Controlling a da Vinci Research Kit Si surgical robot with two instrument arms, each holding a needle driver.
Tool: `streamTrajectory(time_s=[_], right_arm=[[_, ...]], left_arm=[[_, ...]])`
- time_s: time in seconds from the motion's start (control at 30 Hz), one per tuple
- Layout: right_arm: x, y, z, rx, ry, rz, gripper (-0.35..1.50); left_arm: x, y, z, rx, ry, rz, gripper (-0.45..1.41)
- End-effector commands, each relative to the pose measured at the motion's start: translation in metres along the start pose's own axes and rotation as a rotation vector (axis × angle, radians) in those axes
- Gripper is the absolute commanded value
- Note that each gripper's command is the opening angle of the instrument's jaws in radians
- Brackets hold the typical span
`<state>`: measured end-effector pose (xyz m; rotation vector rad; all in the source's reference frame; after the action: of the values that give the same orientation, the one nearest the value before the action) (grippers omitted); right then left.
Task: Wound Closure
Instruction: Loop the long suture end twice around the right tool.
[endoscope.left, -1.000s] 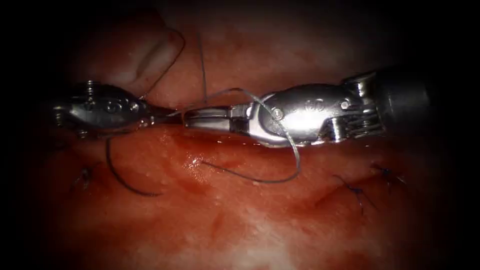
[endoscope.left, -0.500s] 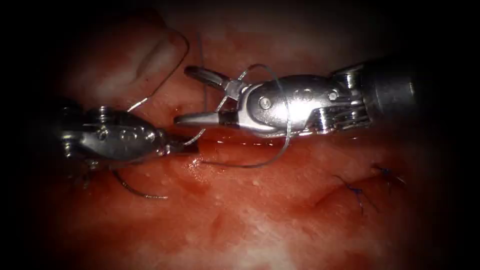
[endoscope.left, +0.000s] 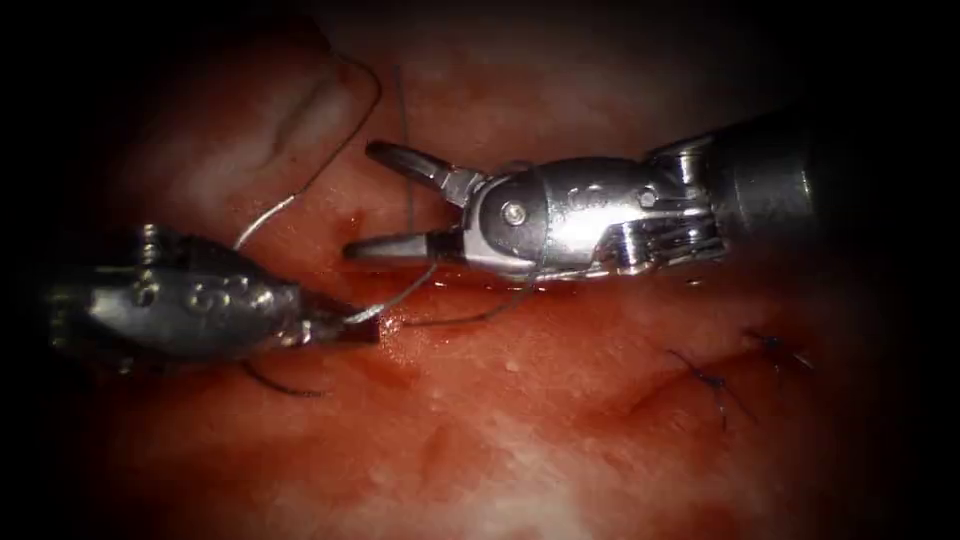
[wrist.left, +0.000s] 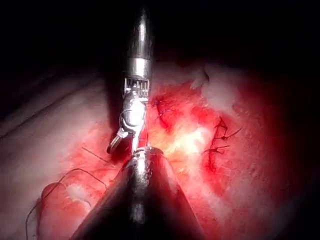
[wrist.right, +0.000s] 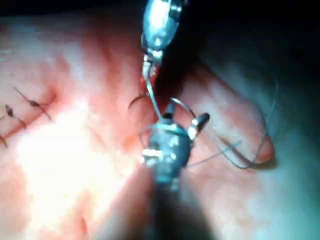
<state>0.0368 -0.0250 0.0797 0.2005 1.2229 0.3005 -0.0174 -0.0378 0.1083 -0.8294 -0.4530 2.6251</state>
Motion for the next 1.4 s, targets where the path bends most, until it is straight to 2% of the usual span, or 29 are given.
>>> streamTrajectory(time_s=[0.03, 0.13, 0.2, 0.37, 0.5, 0.67, 0.9, 1.07, 1.2, 1.23, 1.4], right_arm=[[-0.0006, -0.0007, 0.0009, 0.019, -0.008, -0.007, 0.83], [-0.0012, -0.0013, 0.0014, 0.069, -0.030, -0.017, 0.71], [-0.0016, -0.0016, 0.0016, 0.085, -0.041, -0.023, 0.71], [-0.0020, -0.0022, 0.0019, 0.125, -0.042, -0.034, 0.62], [-0.0018, -0.0025, 0.0020, 0.155, -0.032, -0.038, 0.52], [-0.0016, -0.0030, 0.0023, 0.195, -0.016, -0.053, 0.42], [-0.0014, -0.0032, 0.0022, 0.219, 0.021, -0.045, 0.42], [-0.0012, -0.0030, 0.0017, 0.230, 0.073, -0.025, 0.39], [-0.0004, -0.0023, 0.0008, 0.217, 0.165, 0.015, 0.36], [0.0001, -0.0015, 0.0000, 0.200, 0.235, 0.043, 0.30], [0.0004, -0.0006, -0.0004, 0.158, 0.311, 0.079, 0.30]], left_arm=[[0.0001, -0.0004, 0.0001, 0.006, -0.003, 0.001, -0.45], [0.0001, -0.0017, -0.0015, 0.014, -0.006, 0.002, -0.45], [0.0002, -0.0025, -0.0021, 0.029, -0.007, 0.002, -0.45], [0.0006, -0.0045, -0.0017, 0.044, -0.004, 0.002, -0.45], [0.0006, -0.0062, 0.0003, 0.062, -0.004, 0.003, -0.45], [-0.0005, -0.0076, 0.0044, 0.060, 0.004, 0.030, -0.45], [-0.0022, -0.0092, 0.0070, 0.058, 0.010, 0.047, -0.45], [-0.0037, -0.0100, 0.0089, 0.051, 0.016, 0.062, -0.45], [-0.0040, -0.0098, 0.0103, 0.025, 0.028, 0.067, -0.45], [-0.0038, -0.0095, 0.0106, 0.019, 0.030, 0.066, -0.45], [-0.0034, -0.0090, 0.0109, 0.017, 0.031, 0.065, -0.45]])
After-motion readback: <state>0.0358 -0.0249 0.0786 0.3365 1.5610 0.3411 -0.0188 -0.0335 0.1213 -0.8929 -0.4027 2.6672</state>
